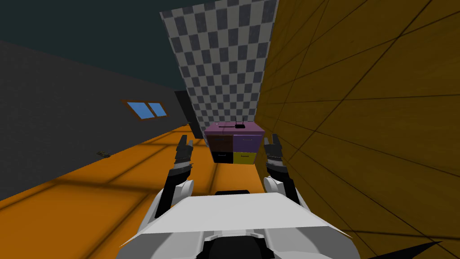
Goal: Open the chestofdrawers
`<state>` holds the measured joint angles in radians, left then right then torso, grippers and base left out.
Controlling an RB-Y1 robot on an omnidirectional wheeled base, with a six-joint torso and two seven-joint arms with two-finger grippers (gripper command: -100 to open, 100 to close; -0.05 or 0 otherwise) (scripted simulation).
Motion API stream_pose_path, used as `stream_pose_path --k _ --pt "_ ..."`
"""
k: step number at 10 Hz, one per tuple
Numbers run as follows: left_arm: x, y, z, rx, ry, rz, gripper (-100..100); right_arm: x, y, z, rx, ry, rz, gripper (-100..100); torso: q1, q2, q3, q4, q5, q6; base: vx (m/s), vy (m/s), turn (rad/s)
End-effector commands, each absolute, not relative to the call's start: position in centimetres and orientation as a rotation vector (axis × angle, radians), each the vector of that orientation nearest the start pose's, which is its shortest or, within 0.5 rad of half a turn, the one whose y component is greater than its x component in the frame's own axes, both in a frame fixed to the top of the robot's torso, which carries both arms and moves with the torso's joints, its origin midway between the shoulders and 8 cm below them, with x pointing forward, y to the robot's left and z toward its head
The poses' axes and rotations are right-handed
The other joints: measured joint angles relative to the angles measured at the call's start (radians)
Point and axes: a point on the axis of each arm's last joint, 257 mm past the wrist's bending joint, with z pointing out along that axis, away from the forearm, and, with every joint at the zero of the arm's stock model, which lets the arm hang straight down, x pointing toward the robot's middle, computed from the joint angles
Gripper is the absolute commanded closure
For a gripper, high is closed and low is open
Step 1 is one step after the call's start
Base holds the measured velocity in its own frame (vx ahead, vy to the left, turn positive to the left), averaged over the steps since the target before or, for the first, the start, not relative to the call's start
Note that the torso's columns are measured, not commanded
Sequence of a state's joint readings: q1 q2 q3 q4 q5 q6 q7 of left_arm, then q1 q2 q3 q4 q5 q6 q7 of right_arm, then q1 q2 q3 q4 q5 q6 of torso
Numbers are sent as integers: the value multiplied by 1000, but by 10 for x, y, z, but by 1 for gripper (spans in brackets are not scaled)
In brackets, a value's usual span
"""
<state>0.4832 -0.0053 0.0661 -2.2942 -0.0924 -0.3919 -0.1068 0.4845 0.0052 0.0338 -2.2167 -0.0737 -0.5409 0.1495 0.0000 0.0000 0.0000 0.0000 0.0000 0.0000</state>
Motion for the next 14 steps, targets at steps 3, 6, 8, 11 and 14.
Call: stream_pose_path --k 3,6,8,11,14 --pt "357 295 16 -619 733 -1061 0 351 -278 9 665 607 1244 0 0 175 -351 176 0 0 0 0 0" --pt "357 295 16 -619 732 -1061 0 351 -278 9 665 607 1244 0 0 396 -792 396 0 0 0 0 0" --pt "357 295 16 -619 732 -1061 0 351 -278 9 665 607 1244 0 0 544 -1087 544 0 0 0 0 0" --pt "357 295 15 -620 733 -1061 0 355 -273 3 617 670 1204 -100 1 724 -1452 724 0 0 23 24 0" --pt "357 295 15 -620 733 -1061 0 363 -269 -10 552 759 1117 -100 2 736 -1477 737 1 0 70 87 -2"
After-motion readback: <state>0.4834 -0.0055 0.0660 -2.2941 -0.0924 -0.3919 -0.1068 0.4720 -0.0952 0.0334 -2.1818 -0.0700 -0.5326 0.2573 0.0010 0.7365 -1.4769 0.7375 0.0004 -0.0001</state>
